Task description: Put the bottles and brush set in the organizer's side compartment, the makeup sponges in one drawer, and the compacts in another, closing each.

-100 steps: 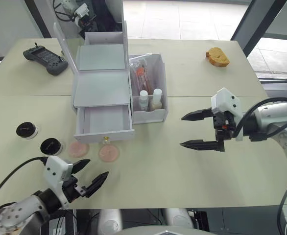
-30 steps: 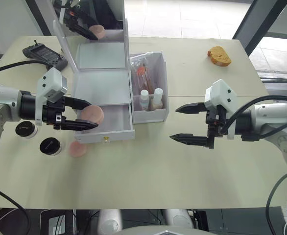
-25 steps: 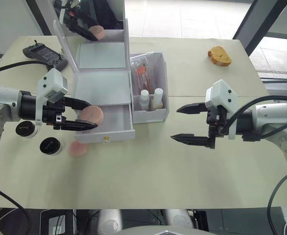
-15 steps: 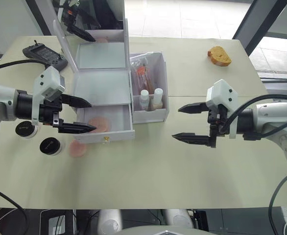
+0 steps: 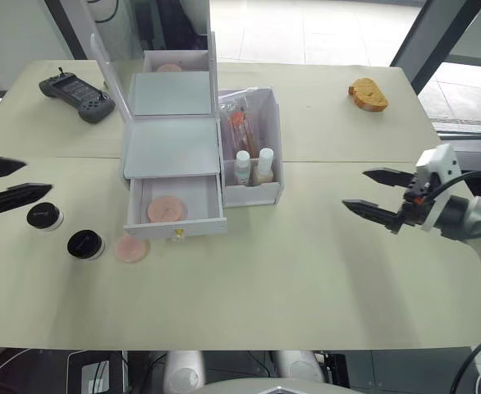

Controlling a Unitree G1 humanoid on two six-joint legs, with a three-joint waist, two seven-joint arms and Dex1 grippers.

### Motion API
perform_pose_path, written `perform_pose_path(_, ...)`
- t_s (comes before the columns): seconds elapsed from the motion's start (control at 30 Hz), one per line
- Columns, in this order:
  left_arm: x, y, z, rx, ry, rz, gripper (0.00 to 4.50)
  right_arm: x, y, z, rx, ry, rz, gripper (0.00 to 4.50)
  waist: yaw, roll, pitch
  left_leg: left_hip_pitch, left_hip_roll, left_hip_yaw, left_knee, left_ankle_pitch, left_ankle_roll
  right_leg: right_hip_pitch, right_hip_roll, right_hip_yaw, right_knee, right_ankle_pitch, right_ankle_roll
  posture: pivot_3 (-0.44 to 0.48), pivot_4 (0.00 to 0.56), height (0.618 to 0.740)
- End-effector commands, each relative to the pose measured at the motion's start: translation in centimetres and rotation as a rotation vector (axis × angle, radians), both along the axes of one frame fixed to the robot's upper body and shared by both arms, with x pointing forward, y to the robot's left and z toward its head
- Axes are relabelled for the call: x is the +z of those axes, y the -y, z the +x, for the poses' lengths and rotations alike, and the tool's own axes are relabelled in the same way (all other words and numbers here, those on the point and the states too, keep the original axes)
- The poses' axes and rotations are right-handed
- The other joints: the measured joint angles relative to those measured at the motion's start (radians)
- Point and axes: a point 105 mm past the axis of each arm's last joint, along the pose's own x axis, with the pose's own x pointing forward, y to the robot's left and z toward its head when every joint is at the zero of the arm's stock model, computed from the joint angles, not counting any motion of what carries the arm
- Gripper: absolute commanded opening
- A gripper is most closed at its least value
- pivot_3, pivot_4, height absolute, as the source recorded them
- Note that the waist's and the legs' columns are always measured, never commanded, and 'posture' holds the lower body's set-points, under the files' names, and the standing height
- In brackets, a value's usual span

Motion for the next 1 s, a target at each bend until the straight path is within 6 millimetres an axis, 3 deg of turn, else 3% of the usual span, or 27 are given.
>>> perform_pose_path(0.03,0.2,-4.3,-1.7,0.178,0.072,0.042,4.45,0.9,4.8,0.6,-0.198,0.133,-0.007,4.5,0.001,0.0,0.0,0.0,0.0,0.0,0.0,0.0,0.0,0.0,0.0,0.0,0.0,0.0,0.0,0.0,0.15,0.705)
perform_pose_path(0.1,-1.4,-6.1,-3.0,0.262,0.052,0.045,4.45,0.6,7.6,1.0,-0.316,0.18,-0.018,4.5,-0.001,0.0,0.0,0.0,0.0,0.0,0.0,0.0,0.0,0.0,0.0,0.0,0.0,0.0,0.0,0.0,0.15,0.705)
perform_pose_path(0.17,-2.1,-7.3,-4.1,0.324,0.053,0.026,4.45,0.2,8.5,0.8,-0.335,0.181,-0.039,4.5,-0.003,0.0,0.0,0.0,0.0,0.001,-0.001,0.0,0.0,0.0,0.0,0.0,0.0,0.0,0.0,0.0,0.15,0.705)
perform_pose_path(0.27,-1.4,-8.0,-4.4,0.379,0.093,0.006,4.45,0.9,7.7,1.1,-0.294,0.203,-0.03,4.5,-0.004,0.0,0.0,0.001,0.001,0.0,-0.002,0.0,0.0,-0.001,0.001,0.0,0.002,0.0,0.0,0.0,0.15,0.705)
perform_pose_path(0.4,-1.4,-8.7,-4.8,0.416,0.104,0.009,4.45,2.9,4.3,1.6,-0.126,0.195,-0.045,4.5,-0.008,0.001,0.0,0.002,0.001,0.0,-0.001,0.001,-0.002,0.0,0.0,0.0,0.002,0.0,-0.001,0.0,0.15,0.705)
perform_pose_path(0.57,-2.2,-5.2,-4.3,0.204,0.016,-0.001,4.45,5.3,-3.2,-0.1,0.24,0.027,-0.01,4.5,-0.007,0.003,0.0,0.002,0.001,0.0,-0.002,0.002,-0.003,0.0,0.0,0.0,0.005,0.001,0.0,0.0,0.15,0.705)
perform_pose_path(0.67,-2.8,-2.5,-5.9,0.104,-0.032,-0.025,4.45,7.3,-7.7,-2.1,0.457,-0.035,-0.024,4.5,-0.013,0.003,0.0,0.002,0.001,0.0,-0.003,0.002,-0.004,-0.001,0.0,0.0,0.006,0.0,0.0,0.0,0.15,0.705)
perform_pose_path(0.73,-3.8,0.9,-7.7,0.019,-0.083,-0.058,4.45,8.7,-10.3,-3.6,0.603,-0.064,-0.032,4.5,-0.02,0.003,0.001,0.001,0.002,0.001,-0.002,0.002,-0.004,-0.003,0.0,0.001,0.006,0.0,-0.001,0.0,0.15,0.705)
perform_pose_path(0.83,-5.0,4.8,-9.9,-0.045,-0.134,-0.104,4.45,10.0,-12.2,-4.8,0.722,-0.09,-0.039,4.5,-0.024,0.001,0.001,0.001,0.001,0.001,-0.001,0.002,-0.004,-0.002,0.0,0.0,0.005,-0.004,-0.006,0.0,0.15,0.705)
perform_pose_path(1.0,-7.6,9.4,-11.4,-0.053,-0.168,-0.134,4.45,10.3,-12.9,-5.1,0.778,-0.103,-0.069,4.5,-0.001,0.0,0.0,0.002,0.001,0.001,0.001,0.002,-0.004,0.0,-0.001,0.0,0.003,-0.005,-0.007,0.0,0.15,0.705)
